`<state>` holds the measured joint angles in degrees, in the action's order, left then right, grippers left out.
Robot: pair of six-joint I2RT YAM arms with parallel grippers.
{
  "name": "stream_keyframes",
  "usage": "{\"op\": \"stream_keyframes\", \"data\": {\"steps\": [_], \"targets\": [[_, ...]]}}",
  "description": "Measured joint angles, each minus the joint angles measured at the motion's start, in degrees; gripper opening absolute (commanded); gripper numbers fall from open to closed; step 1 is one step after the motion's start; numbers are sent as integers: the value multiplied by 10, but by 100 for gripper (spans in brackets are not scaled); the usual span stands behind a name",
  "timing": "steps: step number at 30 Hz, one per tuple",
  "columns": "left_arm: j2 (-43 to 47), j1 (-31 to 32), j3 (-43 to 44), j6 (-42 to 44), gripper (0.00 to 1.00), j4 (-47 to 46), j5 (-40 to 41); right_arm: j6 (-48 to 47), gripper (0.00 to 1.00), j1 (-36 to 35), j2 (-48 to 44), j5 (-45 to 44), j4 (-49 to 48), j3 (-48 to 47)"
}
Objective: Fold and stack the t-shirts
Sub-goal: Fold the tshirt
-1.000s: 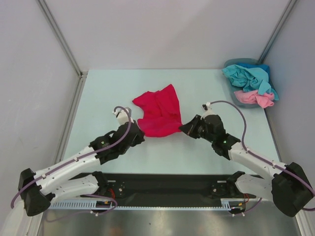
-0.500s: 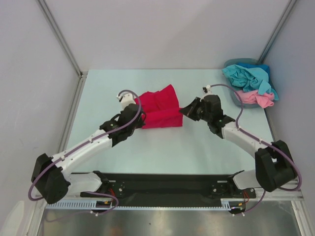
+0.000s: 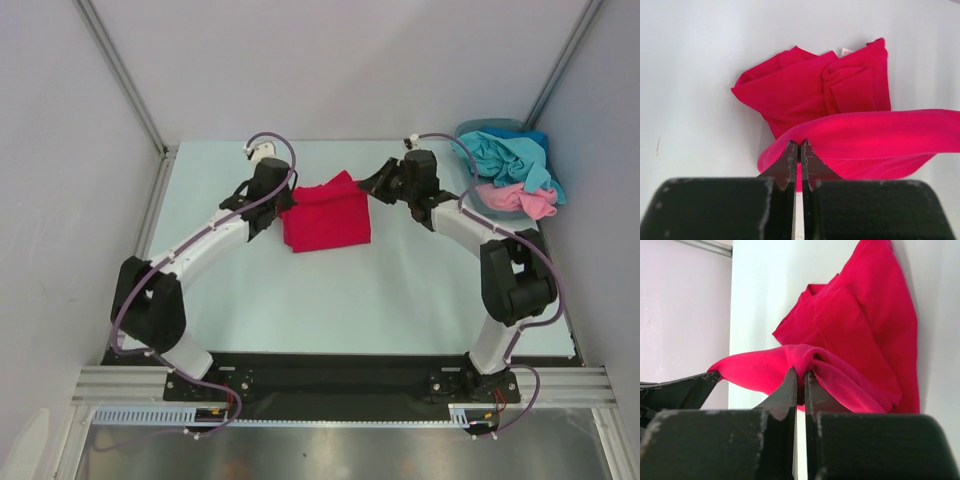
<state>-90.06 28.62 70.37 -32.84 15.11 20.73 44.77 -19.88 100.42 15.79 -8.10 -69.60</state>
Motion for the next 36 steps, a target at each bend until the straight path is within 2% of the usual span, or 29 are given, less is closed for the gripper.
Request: {"op": "stream_keyframes", "data": {"steps": [15, 16, 17, 19, 20, 22, 23, 24, 27, 30, 31, 32, 33, 36], "targets": [[-212, -61, 158, 39, 0, -9, -48, 2, 0, 9, 218, 32, -6, -183], [-221, -64, 165, 40, 0, -9, -50, 2, 3, 10, 228, 33, -6, -192], [-231, -67, 173, 41, 0, -9, -51, 2, 16, 10, 235, 35, -7, -198], [-246, -72, 184, 45, 1, -8, -57, 4, 26, 11, 250, 38, -8, -211], [-252, -74, 191, 45, 1, -8, -59, 5, 36, 12, 257, 39, -9, -217], [-262, -77, 199, 45, 1, -8, -61, 6, 46, 12, 266, 41, -13, -222], [-265, -78, 201, 46, 1, -8, -62, 6, 54, 13, 268, 42, -14, -223], [-267, -79, 201, 46, 2, -8, -62, 7, 56, 13, 269, 42, -15, -224], [-268, -82, 202, 49, 6, -8, -62, 5, 55, 13, 271, 42, -25, -223], [-268, -84, 204, 51, 17, -8, -62, 5, 52, 13, 270, 42, -54, -218], [-268, -85, 205, 53, 25, -7, -61, 5, 52, 13, 269, 41, -67, -212], [-268, -86, 206, 56, 28, -7, -61, 4, 52, 13, 267, 41, -77, -203], [-268, -88, 209, 58, 36, -6, -61, 2, 52, 13, 264, 40, -86, -194], [-268, -93, 221, 63, 43, 2, -58, 0, 52, 14, 251, 40, -107, -167]]}}
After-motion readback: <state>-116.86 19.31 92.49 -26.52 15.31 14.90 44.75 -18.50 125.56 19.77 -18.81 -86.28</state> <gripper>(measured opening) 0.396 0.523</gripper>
